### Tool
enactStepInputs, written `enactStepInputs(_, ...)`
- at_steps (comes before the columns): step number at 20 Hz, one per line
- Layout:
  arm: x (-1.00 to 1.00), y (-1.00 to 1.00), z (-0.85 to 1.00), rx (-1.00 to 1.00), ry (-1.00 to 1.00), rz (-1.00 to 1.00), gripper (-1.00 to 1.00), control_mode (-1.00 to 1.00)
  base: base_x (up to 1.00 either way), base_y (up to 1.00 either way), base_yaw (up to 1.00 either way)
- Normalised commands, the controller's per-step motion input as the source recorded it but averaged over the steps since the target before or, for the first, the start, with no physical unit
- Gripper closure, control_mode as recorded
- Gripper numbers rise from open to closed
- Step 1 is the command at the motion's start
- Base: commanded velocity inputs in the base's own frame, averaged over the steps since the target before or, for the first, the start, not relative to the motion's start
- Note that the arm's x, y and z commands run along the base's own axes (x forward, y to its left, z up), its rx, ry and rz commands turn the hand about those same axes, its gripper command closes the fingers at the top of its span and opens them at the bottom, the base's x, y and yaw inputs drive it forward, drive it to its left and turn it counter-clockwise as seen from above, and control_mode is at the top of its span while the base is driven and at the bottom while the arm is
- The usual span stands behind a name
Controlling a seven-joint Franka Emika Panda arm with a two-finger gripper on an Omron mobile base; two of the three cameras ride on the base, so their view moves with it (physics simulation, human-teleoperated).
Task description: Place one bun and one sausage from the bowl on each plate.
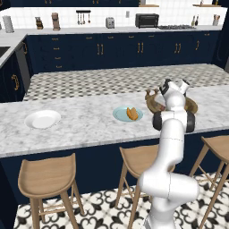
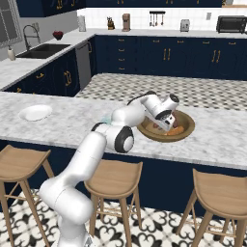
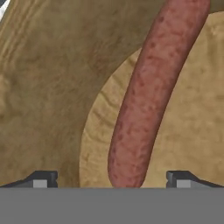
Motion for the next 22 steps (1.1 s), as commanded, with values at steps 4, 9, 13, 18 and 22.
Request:
enactStepInputs(4,0.00,0.00,-0.06,-0.09,-0.09,-0.04,-1.00,-1.00,0.00,0.00,0.00)
enactStepInputs(9,0.00,0.01,-0.23,-0.14,-0.11,-0.04,-1.00,-1.00,0.00,0.00,0.00)
enactStepInputs(13,0.00,0.08,-0.29,-0.08,-0.03,-0.03,-1.00,-1.00,0.00,0.00,0.00)
enactStepInputs(18,0.00,0.12,-0.16,-0.02,0.00,-0.01,-1.00,-1.00,0.00,0.00,0.00)
enactStepInputs(22,0.00,0.11,-0.23,0.00,-0.02,0.00,-1.00,-1.00,0.00,0.00,0.00)
